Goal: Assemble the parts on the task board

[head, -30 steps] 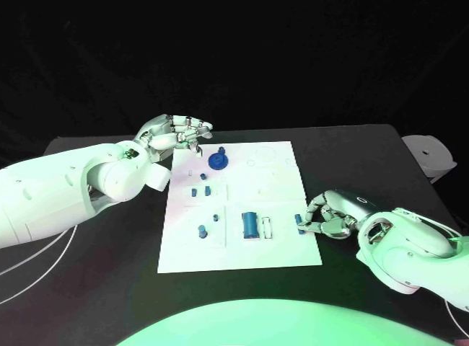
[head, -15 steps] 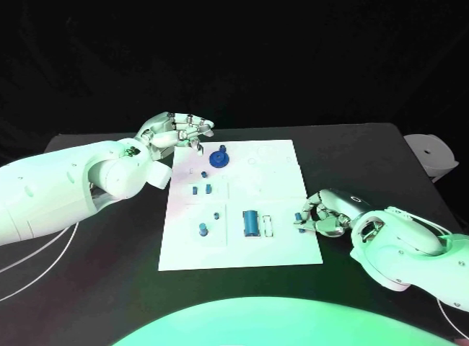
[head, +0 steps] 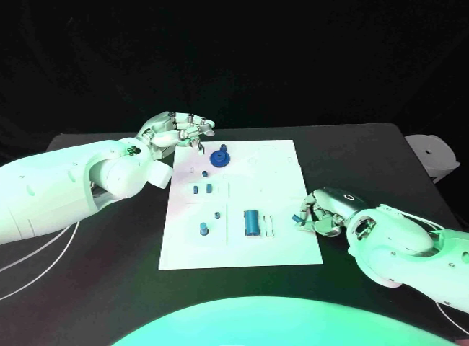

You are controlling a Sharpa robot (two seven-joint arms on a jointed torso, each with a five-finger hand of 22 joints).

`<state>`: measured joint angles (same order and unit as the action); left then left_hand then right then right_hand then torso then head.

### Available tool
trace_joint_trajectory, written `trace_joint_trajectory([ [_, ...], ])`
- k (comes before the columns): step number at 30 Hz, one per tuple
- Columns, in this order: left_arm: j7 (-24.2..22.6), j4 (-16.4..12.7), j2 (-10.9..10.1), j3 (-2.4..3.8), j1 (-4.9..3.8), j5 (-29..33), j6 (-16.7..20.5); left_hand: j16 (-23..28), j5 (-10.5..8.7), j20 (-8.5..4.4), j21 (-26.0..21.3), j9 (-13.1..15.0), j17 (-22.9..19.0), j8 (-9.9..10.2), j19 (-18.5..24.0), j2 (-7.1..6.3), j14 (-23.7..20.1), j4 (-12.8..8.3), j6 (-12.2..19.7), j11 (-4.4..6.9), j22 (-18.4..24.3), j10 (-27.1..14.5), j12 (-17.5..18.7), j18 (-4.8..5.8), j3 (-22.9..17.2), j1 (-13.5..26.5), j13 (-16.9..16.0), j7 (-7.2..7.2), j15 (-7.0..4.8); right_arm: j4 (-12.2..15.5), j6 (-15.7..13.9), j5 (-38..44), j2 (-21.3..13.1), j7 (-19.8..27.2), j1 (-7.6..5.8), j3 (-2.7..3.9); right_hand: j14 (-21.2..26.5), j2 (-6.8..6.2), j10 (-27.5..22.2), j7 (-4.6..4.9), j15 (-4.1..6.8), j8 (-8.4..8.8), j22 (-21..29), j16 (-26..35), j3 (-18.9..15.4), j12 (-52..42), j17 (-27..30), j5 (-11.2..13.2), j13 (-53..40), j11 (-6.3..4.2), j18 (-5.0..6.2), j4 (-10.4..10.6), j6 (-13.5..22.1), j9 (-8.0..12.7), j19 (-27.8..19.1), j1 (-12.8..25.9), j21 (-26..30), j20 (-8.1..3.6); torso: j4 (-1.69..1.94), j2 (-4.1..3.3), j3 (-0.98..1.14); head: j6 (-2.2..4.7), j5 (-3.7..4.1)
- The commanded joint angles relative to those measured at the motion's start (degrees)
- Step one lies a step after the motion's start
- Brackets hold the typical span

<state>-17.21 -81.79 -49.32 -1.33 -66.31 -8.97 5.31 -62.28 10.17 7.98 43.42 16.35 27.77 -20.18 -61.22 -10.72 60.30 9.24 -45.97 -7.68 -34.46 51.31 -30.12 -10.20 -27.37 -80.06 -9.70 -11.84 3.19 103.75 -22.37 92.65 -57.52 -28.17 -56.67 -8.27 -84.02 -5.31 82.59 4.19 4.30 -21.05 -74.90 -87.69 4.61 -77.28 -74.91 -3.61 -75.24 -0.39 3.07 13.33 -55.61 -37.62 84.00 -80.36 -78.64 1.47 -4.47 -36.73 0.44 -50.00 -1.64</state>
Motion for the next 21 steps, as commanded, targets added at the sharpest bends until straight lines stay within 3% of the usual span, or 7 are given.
trace_joint_trajectory([
  [1,-0.31,-0.18,0.02,0.04,-0.03,0.19,-0.83,-0.26,0.19,0.14,-0.2,0.09,-0.07,-0.23,-0.13,0.27,-0.37,0.33,0.31,-0.04,0.09,-0.44,-0.33,-0.36,-0.01,0.29,-0.05,0.09,0.07,-0.25,5.79,3.81,0.26,-2.02,0.93,-0.69,-4.97,0.68,-0.32,-0.1,-0.08,-0.08,-8.45,0.04,0.93,0.35,-10.26,-0.4,-4.45,0.07,-0.6,-0.38,-0.72,1.15,3.46,-1.71,-0.07,0.18,-0.07,0.0,0.0,0.0,0.08],
  [4,-0.31,-0.2,0.0,0.04,-0.03,0.19,-0.84,-0.26,0.19,0.14,-0.2,0.09,-0.07,-0.23,-0.13,0.27,-0.37,0.33,0.31,-0.04,0.09,-0.44,-0.33,-0.36,-0.01,0.29,-0.05,0.09,0.07,0.08,4.73,4.17,0.24,-2.19,1.0,-0.69,-4.98,1.58,-0.22,-0.4,0.15,0.2,-8.55,0.01,3.44,0.22,-10.34,-0.55,-4.61,-0.21,-0.61,-0.81,-1.33,1.47,3.5,-3.4,-0.15,0.0,-0.04,0.0,-0.02,0.0,0.1],
  [6,-0.3,-0.21,-0.02,0.04,-0.03,0.19,-0.84,-0.26,0.19,0.14,-0.2,0.09,-0.07,-0.23,-0.13,0.27,-0.37,0.33,0.31,-0.04,0.09,-0.44,-0.33,-0.36,-0.01,0.29,-0.05,0.09,0.07,0.37,3.92,4.23,0.2,-2.28,1.03,-0.69,-5.0,1.34,-0.17,-0.53,0.28,0.53,-8.62,0.0,5.85,0.2,-10.39,-4.38,-4.68,-0.35,-0.63,-0.45,-1.63,1.74,3.55,-3.3,-0.18,-0.16,0.02,-0.04,0.0,0.0,0.1],
  [12,-0.3,-0.25,-0.06,0.04,-0.03,0.19,-0.8,-0.27,0.2,0.14,-0.22,0.1,-0.07,-0.25,-0.14,0.29,-0.37,0.33,0.32,-0.03,0.1,-0.46,-0.36,-0.36,-0.03,0.28,-0.05,0.1,0.07,1.54,1.17,3.79,-0.15,-2.56,1.03,-0.65,-5.03,-0.11,0.07,-0.83,0.54,0.29,-8.74,-0.05,12.91,0.16,-10.54,-9.69,-4.82,-0.65,-0.64,-0.2,-1.78,1.22,3.62,-1.92,-0.16,-0.43,0.07,0.01,-0.05,0.0,0.2],
  [17,-0.28,-0.31,-0.09,0.04,-0.03,0.19,-0.75,-0.27,0.21,0.14,-0.23,0.11,-0.07,-0.26,-0.14,0.31,-0.38,0.31,0.32,-0.03,0.11,-0.47,-0.38,-0.37,-0.05,0.24,-0.05,0.11,0.06,2.69,-0.6,2.56,-0.47,-2.72,0.73,-0.54,-5.07,-1.02,0.26,-0.84,0.57,-0.69,-8.92,-0.13,19.31,0.22,-10.71,-9.66,-4.85,-0.71,-0.68,-1.32,-1.22,-0.11,3.71,-0.11,-0.28,-0.51,0.06,-0.01,-0.13,0.0,0.27],
  [19,-0.28,-0.32,-0.09,0.04,-0.03,0.18,-0.74,-0.27,0.21,0.14,-0.23,0.11,-0.07,-0.26,-0.14,0.31,-0.38,0.31,0.32,-0.03,0.11,-0.47,-0.38,-0.37,-0.05,0.24,-0.05,0.11,0.06,3.19,-1.33,1.82,-0.49,-2.76,0.46,-0.49,-5.09,-1.98,0.38,-0.84,0.49,-1.48,-8.98,-0.16,23.08,0.26,-10.8,-10.23,-4.87,-0.68,-0.68,-2.32,-0.85,-1.14,3.74,2.15,-0.26,-0.53,0.0,0.02,-0.12,0.0,0.24],
  [21,-0.28,-0.34,-0.09,0.04,-0.03,0.18,-0.75,-0.27,0.21,0.14,-0.23,0.11,-0.07,-0.26,-0.14,0.31,-0.38,0.31,0.32,-0.03,0.11,-0.47,-0.38,-0.37,-0.05,0.24,-0.05,0.11,0.06,3.59,-1.98,1.17,-0.47,-2.79,0.23,-0.45,-5.09,-2.29,0.45,-0.79,0.57,-1.79,-9.03,-0.16,24.51,0.23,-10.81,-10.3,-4.92,-0.69,-0.7,-2.83,-0.7,-1.56,3.76,3.23,-0.28,-0.49,0.0,0.03,-0.11,0.0,0.31],
])
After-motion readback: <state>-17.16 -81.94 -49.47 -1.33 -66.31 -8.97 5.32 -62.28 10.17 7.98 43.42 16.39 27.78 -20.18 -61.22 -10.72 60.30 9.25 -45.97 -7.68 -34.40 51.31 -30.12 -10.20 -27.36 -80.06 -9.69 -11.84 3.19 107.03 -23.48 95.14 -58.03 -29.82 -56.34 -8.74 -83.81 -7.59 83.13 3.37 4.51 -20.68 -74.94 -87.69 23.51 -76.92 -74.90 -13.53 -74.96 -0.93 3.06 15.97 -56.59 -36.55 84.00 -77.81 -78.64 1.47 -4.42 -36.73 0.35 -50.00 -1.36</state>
